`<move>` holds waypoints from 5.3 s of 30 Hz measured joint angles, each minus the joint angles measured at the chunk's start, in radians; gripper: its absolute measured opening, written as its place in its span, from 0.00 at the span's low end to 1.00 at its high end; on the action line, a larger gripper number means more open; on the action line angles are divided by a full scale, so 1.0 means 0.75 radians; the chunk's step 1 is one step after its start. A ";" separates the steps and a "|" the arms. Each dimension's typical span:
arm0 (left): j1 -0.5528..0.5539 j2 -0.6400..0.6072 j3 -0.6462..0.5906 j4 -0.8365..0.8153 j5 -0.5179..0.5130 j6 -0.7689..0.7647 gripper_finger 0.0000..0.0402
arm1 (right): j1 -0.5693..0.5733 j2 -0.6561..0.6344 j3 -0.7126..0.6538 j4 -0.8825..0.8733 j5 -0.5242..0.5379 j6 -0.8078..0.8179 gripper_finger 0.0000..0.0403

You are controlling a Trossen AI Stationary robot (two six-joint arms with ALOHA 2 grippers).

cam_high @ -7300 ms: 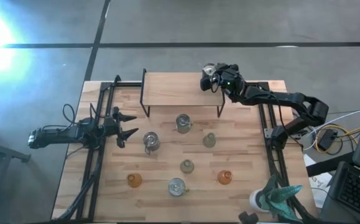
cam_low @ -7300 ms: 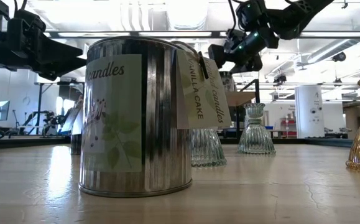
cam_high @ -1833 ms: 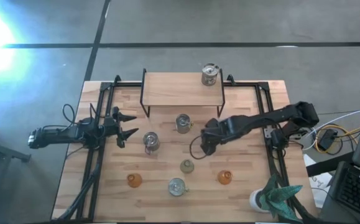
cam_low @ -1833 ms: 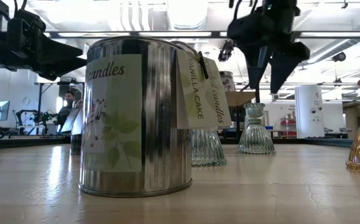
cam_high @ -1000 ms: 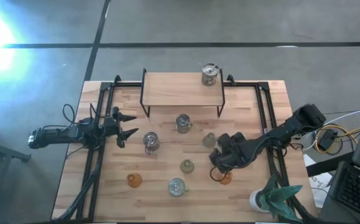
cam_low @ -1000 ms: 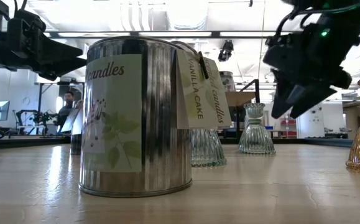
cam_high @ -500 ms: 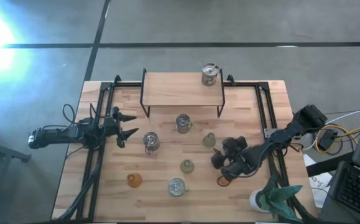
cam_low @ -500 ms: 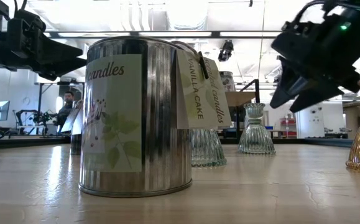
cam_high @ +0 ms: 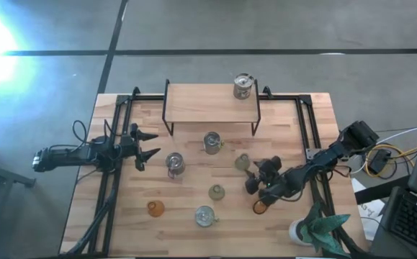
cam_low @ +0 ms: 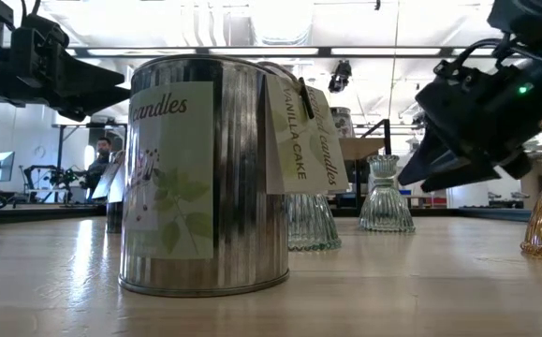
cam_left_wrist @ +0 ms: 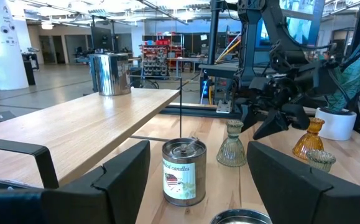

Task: Pick & Place candle stick holders
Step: Put the top green glass candle holder on the shelf

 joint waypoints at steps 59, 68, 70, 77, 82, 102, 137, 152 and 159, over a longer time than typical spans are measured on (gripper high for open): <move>0.000 0.000 0.000 0.000 0.000 0.000 0.68 | -0.298 0.000 -0.136 0.579 -0.131 -0.482 0.29; 0.000 0.000 0.000 0.000 0.000 0.000 0.68 | -0.309 -0.043 -0.053 0.563 -0.120 -0.601 0.29; 0.000 -0.001 0.000 0.000 0.000 0.000 0.68 | -0.321 -0.078 -0.034 0.559 -0.114 -0.670 0.29; 0.000 0.000 0.000 0.000 0.000 0.000 0.68 | -0.400 -0.269 0.050 0.487 -0.107 -0.858 0.29; 0.000 0.000 0.000 0.000 0.000 0.000 0.68 | -0.486 -0.362 0.199 0.317 -0.106 -0.971 0.29; 0.000 0.001 0.000 0.000 0.000 0.000 0.68 | -0.860 0.052 0.936 0.005 -0.157 -1.127 0.29; 0.000 0.001 0.000 0.000 0.000 0.000 0.68 | -1.023 0.341 1.038 0.017 -0.087 -0.990 0.29; 0.000 0.001 0.000 0.000 0.000 0.000 0.68 | -1.045 0.337 0.986 0.052 -0.077 -0.985 0.30; 0.000 0.001 0.000 0.000 0.000 0.000 0.68 | -1.045 0.340 0.982 0.081 -0.070 -1.027 0.37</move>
